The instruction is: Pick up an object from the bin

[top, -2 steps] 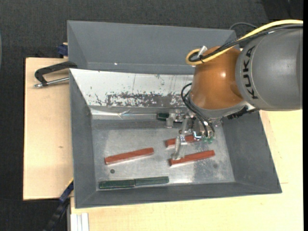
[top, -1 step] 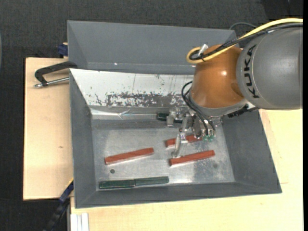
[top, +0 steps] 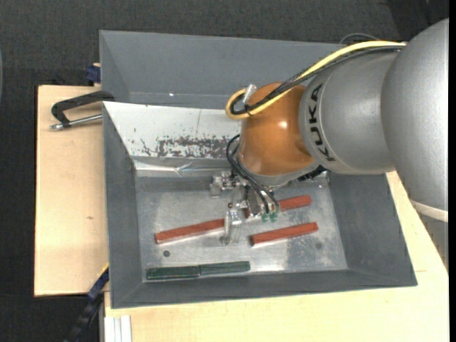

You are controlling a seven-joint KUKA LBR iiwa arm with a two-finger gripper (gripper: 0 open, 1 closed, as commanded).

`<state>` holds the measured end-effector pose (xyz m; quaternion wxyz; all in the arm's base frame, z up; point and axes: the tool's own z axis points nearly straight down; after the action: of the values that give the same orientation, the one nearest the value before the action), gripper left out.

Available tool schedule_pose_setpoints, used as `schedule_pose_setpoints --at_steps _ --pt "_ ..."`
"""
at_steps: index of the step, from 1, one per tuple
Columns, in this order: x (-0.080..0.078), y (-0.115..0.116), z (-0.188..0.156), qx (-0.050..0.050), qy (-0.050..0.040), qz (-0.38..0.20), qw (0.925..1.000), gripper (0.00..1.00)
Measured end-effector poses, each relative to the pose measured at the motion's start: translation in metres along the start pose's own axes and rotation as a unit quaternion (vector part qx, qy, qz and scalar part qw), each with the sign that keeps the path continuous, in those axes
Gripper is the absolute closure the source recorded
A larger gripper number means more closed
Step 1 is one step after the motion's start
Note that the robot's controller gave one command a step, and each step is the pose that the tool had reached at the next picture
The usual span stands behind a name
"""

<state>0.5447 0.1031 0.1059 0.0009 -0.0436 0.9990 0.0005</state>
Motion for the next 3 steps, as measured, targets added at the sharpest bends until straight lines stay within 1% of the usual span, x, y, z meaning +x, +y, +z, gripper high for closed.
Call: schedule_pose_setpoints --at_steps 1,2,3 --pt "-0.025 0.065 -0.043 -0.003 -0.0050 -0.009 0.9999 0.00" --pt "0.005 0.057 -0.012 0.000 0.0000 0.023 0.9997 0.00" --pt "0.006 0.055 0.026 0.000 0.0002 -0.074 0.9973 0.00"
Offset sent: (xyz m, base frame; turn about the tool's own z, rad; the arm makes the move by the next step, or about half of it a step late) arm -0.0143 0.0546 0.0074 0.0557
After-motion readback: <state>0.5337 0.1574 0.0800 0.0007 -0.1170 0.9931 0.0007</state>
